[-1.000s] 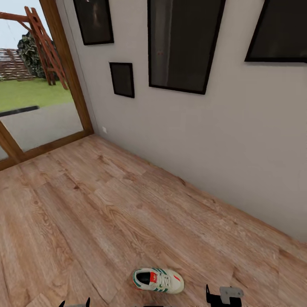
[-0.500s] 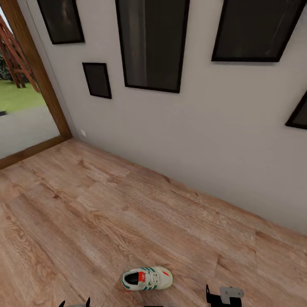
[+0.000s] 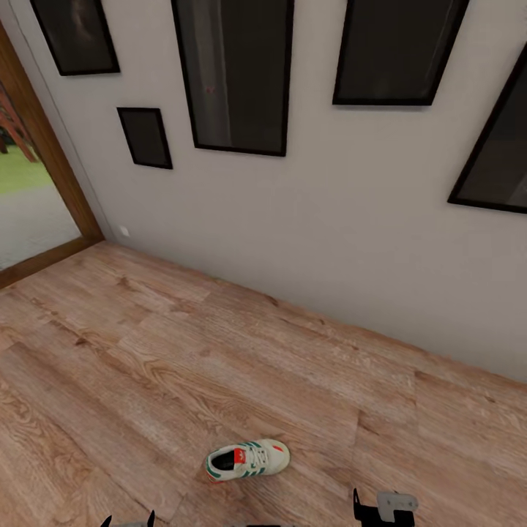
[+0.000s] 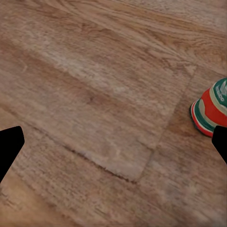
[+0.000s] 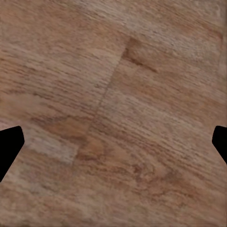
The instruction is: Pick up the two gym shoes and the two sandals from the corridor floor and place them onto the hallstand (shoe rack) in the corridor, making sure they are on the rack and not on the floor. Arrange them so the two gym shoes are next to each other and the two sandals are next to each other.
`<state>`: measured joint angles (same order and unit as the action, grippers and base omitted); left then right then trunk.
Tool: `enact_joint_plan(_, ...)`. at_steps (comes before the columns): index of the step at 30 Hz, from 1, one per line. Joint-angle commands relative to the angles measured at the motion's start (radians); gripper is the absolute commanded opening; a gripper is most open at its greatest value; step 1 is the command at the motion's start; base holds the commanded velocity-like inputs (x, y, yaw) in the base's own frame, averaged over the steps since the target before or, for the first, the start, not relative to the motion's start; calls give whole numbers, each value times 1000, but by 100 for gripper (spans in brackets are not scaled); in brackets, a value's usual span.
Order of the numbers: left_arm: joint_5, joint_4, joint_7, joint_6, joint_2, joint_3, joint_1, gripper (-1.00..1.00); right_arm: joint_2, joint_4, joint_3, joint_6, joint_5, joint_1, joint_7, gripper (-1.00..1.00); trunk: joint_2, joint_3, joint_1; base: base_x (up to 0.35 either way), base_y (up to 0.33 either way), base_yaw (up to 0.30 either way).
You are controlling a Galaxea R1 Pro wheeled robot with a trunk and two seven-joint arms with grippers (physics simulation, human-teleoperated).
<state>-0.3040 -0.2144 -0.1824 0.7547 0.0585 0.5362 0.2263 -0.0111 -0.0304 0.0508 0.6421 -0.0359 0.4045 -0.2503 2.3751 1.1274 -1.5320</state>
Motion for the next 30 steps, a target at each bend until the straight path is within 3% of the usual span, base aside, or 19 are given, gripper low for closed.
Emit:
enact_joint_plan(1, -6, 0, -5, 3, 0, 8, 1, 100, 2, 0, 6, 1, -4, 1, -8, 100, 0, 1, 0, -3, 2, -3)
enact_joint_plan(17, -3, 0, -5, 3, 0, 8, 1, 100, 1, 0, 4, 1, -4, 1, -9, 100, 0, 1, 0, 26, 13, -1)
enact_joint_plan(30, -3, 0, -5, 3, 0, 8, 1, 100, 0, 0, 4, 1, -4, 1, -9, 100, 0, 1, 0, 200, 189, 0)
